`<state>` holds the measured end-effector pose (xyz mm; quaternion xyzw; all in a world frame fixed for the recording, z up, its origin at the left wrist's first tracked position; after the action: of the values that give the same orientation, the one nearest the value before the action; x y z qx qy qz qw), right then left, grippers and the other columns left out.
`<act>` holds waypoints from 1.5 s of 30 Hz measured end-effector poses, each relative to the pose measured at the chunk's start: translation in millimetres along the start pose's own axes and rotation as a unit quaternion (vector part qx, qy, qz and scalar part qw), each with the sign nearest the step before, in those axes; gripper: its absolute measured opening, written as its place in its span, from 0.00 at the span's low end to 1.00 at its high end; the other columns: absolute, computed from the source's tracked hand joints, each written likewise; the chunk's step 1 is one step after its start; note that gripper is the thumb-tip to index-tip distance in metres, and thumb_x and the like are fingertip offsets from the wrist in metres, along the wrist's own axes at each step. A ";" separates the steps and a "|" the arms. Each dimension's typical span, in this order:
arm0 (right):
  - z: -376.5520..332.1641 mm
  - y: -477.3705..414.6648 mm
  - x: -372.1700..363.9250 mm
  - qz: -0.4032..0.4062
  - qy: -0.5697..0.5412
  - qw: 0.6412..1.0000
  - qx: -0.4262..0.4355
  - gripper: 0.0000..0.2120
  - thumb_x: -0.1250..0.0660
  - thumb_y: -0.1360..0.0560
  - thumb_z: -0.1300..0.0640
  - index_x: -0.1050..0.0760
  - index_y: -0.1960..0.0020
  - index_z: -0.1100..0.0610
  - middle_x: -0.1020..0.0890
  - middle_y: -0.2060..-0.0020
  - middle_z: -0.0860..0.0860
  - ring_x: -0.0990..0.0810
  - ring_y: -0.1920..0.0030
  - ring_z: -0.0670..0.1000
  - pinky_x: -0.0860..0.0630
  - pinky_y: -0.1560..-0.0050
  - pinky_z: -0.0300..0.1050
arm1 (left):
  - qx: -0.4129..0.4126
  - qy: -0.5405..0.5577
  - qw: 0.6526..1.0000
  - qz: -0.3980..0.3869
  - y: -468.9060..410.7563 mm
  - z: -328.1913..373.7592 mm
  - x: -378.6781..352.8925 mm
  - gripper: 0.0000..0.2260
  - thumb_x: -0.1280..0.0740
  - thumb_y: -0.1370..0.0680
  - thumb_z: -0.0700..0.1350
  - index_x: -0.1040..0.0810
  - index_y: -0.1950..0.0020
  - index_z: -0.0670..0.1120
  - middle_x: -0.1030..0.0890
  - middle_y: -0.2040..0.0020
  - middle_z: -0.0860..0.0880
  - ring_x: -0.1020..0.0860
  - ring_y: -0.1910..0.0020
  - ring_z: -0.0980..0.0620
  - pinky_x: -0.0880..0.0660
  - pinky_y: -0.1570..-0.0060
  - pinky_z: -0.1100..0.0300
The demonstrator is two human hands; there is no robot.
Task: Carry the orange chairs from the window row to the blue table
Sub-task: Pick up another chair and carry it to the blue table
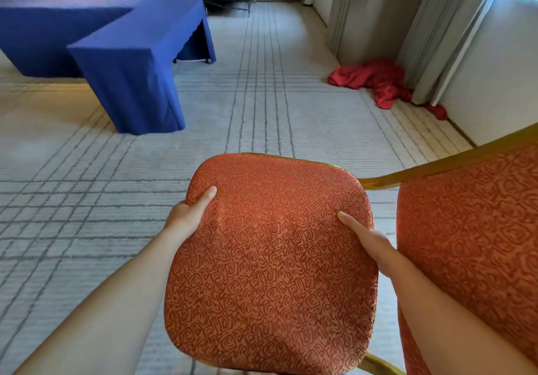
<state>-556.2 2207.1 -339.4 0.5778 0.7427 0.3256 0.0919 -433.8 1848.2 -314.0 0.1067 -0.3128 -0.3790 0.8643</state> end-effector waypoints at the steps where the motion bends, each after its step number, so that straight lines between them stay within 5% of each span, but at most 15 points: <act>1: -9.8 -18.1 -5.4 -0.001 0.004 1.000 -0.004 0.54 0.25 0.53 0.25 0.23 0.35 0.56 0.17 0.44 0.54 0.19 0.45 0.56 0.24 0.36 0.54 | 0.003 -0.001 1.000 -0.003 -19.0 7.9 -1.9 0.39 0.37 0.31 0.72 0.24 0.36 0.39 0.22 0.38 0.38 0.24 0.39 0.40 0.30 0.42 0.54; 12: -184.9 -244.0 -52.5 -0.018 0.009 0.999 -0.031 0.54 0.23 0.55 0.26 0.21 0.37 0.56 0.15 0.48 0.54 0.17 0.47 0.56 0.23 0.37 0.55 | 0.030 0.015 0.999 0.002 -250.5 143.7 -31.6 0.42 0.36 0.33 0.73 0.25 0.34 0.40 0.24 0.36 0.39 0.25 0.37 0.41 0.31 0.36 0.53; 34: -497.8 -582.8 -248.8 -0.041 0.028 0.998 -0.025 0.56 0.25 0.53 0.24 0.24 0.34 0.56 0.17 0.45 0.55 0.19 0.45 0.57 0.25 0.36 0.57 | 0.030 0.020 0.999 0.018 -698.4 343.7 18.2 0.39 0.36 0.34 0.74 0.21 0.40 0.43 0.19 0.44 0.42 0.22 0.45 0.43 0.28 0.45 0.55; 45: -660.9 -721.9 -318.6 -0.034 0.007 0.999 -0.009 0.50 0.24 0.47 0.28 0.25 0.33 0.56 0.19 0.54 0.51 0.20 0.53 0.52 0.26 0.48 0.49 | 0.005 -0.002 1.000 0.004 -904.9 458.8 30.3 0.38 0.38 0.31 0.73 0.23 0.36 0.43 0.21 0.39 0.41 0.24 0.40 0.42 0.31 0.46 0.57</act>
<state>-1371.1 1578.3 -332.1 0.5488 0.7599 0.3329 0.1027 -1235.8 1226.2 -323.1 0.1088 -0.3167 -0.3744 0.8647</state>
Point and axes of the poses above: each hand's wrist, its own y-axis away from the middle knuckle, its own x-axis out of the back of the hand, z = x × y, the point moved 2 cm from there along -y, towards the middle knuckle
